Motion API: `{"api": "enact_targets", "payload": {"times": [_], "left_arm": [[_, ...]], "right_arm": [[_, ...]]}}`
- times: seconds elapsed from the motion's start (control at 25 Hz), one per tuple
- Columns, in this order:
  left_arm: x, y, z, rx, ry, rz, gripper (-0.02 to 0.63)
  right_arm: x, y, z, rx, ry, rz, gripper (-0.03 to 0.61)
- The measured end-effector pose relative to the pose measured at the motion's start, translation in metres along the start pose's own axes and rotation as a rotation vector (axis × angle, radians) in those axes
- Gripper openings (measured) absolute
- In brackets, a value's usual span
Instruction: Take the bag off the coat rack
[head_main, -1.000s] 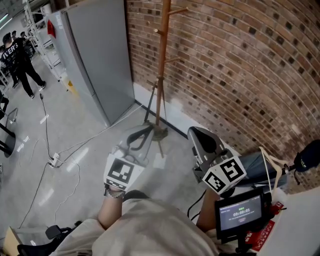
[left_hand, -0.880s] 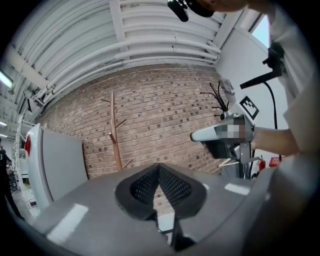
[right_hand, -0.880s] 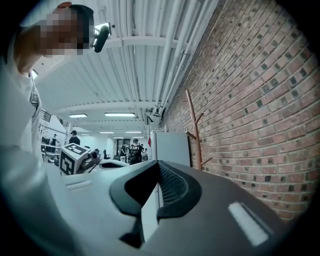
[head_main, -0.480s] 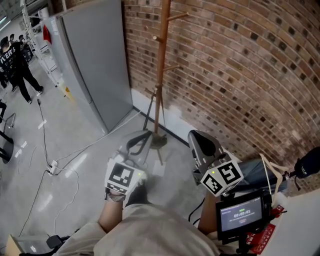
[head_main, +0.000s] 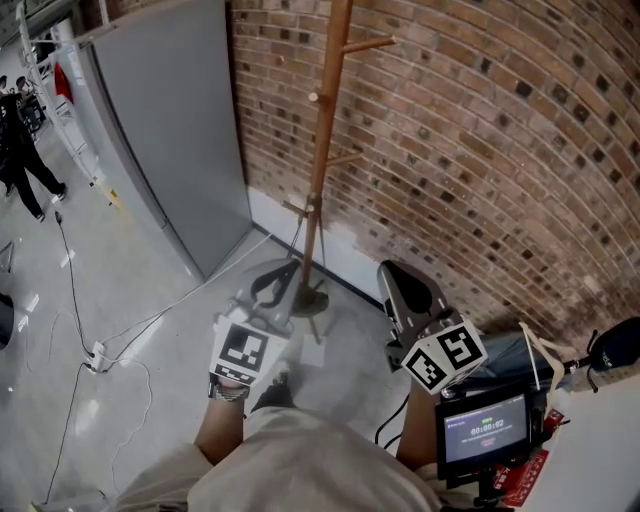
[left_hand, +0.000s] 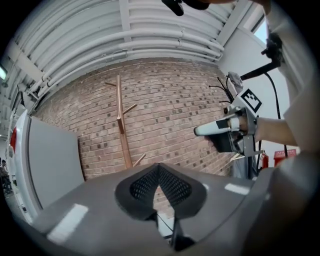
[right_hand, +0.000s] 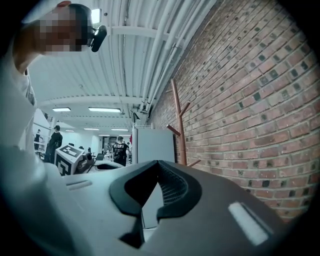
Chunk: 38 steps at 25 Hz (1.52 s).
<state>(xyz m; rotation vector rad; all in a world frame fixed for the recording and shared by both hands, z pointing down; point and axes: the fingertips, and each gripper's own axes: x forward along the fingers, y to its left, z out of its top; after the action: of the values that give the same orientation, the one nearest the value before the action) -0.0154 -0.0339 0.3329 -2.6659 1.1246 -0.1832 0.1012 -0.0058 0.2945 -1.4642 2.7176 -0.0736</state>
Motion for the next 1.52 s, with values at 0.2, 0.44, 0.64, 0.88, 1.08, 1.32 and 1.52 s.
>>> {"api": "enact_targets", "payload": {"times": [0.2,0.44,0.64,0.88,1.08,1.32,1.52], "left_arm": [[0.023,0.026,-0.008,-0.025,-0.006,-0.022,0.000],[0.043,0.059,-0.016,-0.042,-0.005,-0.040,0.000],[0.057,0.087,-0.029,-0.063,0.007,-0.052,0.000],[0.079,0.108,-0.043,-0.092,0.017,-0.093,0.000],[0.094,0.116,-0.050,-0.127,0.018,-0.087,0.000],[0.105,0.116,-0.062,-0.129,0.061,-0.058,0.000],[0.112,0.113,-0.063,-0.142,0.075,-0.026,0.012]], "right_arm": [[0.031,-0.009,0.002,0.030,-0.018,0.031,0.002],[0.075,-0.016,0.004,0.011,-0.024,0.053,0.002],[0.105,-0.029,-0.006,-0.016,-0.005,-0.006,0.002],[0.125,-0.049,-0.013,-0.012,-0.011,-0.069,0.003],[0.131,-0.061,-0.023,-0.005,0.007,-0.064,0.003],[0.139,-0.083,-0.034,0.035,0.031,-0.083,0.003],[0.135,-0.105,-0.045,0.062,0.061,-0.126,0.039]]}}
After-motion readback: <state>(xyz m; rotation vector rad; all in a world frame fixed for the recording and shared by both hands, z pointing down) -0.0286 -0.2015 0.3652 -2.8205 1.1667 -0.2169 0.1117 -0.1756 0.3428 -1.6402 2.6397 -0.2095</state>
